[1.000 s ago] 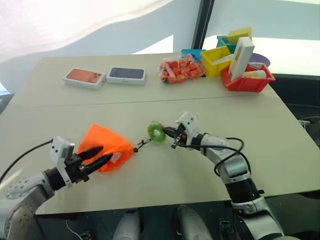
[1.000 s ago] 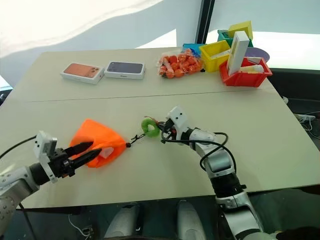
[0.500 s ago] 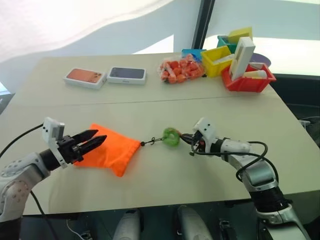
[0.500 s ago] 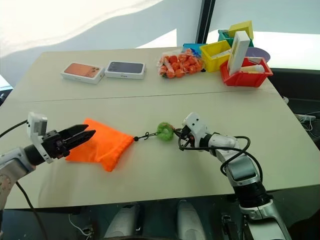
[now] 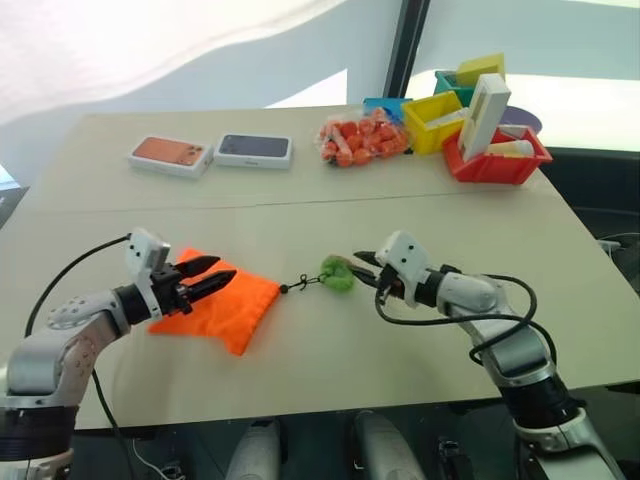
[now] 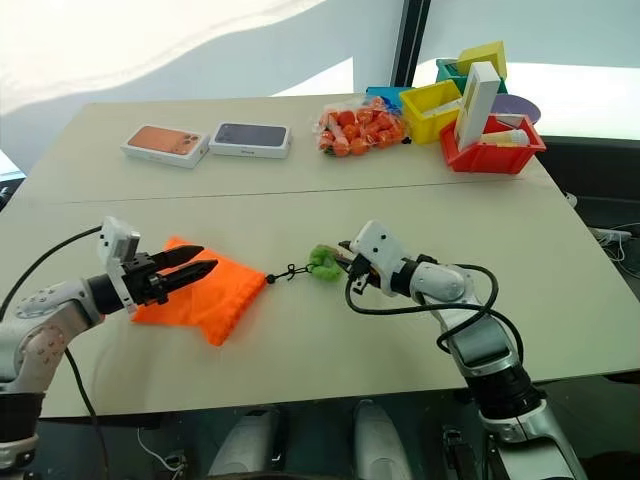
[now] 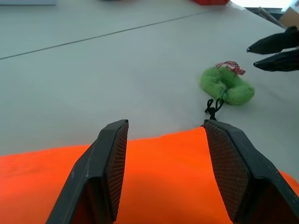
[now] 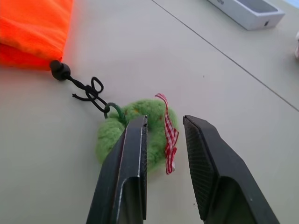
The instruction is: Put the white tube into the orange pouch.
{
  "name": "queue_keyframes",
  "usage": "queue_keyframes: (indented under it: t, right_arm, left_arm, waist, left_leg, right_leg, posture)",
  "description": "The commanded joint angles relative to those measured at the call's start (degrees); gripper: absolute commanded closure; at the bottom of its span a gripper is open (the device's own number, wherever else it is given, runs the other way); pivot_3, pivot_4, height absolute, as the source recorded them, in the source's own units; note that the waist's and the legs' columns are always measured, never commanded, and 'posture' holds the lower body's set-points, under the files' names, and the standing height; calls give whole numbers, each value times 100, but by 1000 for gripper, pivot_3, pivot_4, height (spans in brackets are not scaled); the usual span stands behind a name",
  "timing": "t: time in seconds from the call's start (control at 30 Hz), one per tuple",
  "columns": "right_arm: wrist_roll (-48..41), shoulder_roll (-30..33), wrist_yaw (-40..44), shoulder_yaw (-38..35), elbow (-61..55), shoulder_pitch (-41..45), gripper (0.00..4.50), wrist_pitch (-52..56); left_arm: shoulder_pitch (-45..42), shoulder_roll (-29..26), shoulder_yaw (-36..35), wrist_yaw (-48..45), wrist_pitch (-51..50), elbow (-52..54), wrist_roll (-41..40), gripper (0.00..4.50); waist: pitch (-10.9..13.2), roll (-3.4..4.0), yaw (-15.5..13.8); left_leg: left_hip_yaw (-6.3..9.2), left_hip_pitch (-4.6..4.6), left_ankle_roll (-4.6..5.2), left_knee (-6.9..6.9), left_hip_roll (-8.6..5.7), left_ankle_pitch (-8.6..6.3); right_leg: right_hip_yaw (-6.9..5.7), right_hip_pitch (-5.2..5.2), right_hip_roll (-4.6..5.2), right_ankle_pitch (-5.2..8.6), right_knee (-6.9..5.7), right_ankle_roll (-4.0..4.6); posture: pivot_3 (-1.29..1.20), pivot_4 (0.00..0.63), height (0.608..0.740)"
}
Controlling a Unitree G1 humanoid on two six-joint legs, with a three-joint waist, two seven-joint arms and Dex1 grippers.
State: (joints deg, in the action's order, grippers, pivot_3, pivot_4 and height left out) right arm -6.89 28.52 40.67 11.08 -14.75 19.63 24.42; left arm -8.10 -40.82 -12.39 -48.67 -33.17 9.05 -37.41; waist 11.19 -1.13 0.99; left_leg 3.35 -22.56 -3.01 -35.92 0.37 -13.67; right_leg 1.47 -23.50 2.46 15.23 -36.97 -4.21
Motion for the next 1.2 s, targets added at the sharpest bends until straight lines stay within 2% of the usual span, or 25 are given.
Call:
queue_keyframes:
  t: [0.03,0.27,0.57,0.7,0.93,1.07,1.2]
  right_arm:
    - [212,68,103,304,-221,67,3169,-141]
    - [790,-111,-152,780,306,145,3169,-118]
    - [958,-117,-97,920,435,132,3169,194]
    - [864,-91,-55,798,373,100,4444,197]
    - [858,221,-84,321,42,112,4444,-529]
    - [822,261,-108,140,81,199,4444,-745]
    - [937,256,-154,118,180,322,4444,-1124]
  left_arm:
    - [-271,53,87,-142,203,-60,127,1763]
    - [-596,114,192,-272,281,-277,251,1763]
    - [-832,191,276,-394,367,-421,374,1763]
    - [-967,226,333,-485,415,-529,446,1763]
    - [-1579,236,634,-984,461,-1129,568,1763]
    - [-2011,269,756,-1513,191,-1785,422,1763]
    - [-2615,295,1127,-2039,174,-2619,701,1763]
  waist:
    - [0,-1,-2]
    - [0,-1,3]
    - [-1,-2,0]
    - [-1,-3,0]
    - [-1,-3,-17]
    - [-1,-4,-4]
    - [0,-4,1]
  left_leg:
    - [0,0,0,0,0,0]
    - [0,0,0,-2,-5,0]
    - [3,1,0,-4,-6,0]
    - [2,2,0,-8,-6,0]
    - [4,0,0,-13,-12,0]
    - [4,1,1,-13,-15,0]
    - [5,2,1,-12,-17,1]
  right_leg:
    - [0,0,0,0,0,0]
    - [-1,0,0,-1,-2,-1]
    - [-2,2,-2,-3,-4,-4]
    - [-3,6,-2,-3,-4,-4]
    - [-5,7,-2,-8,-6,-14]
    - [-5,7,-3,-11,-7,-20]
    - [-7,6,-5,-12,-14,-27]
  posture:
    - [0,150,740]
    - [0,150,740]
    - [0,150,740]
    - [0,150,740]
    - [0,150,740]
    - [0,150,740]
    - [0,150,740]
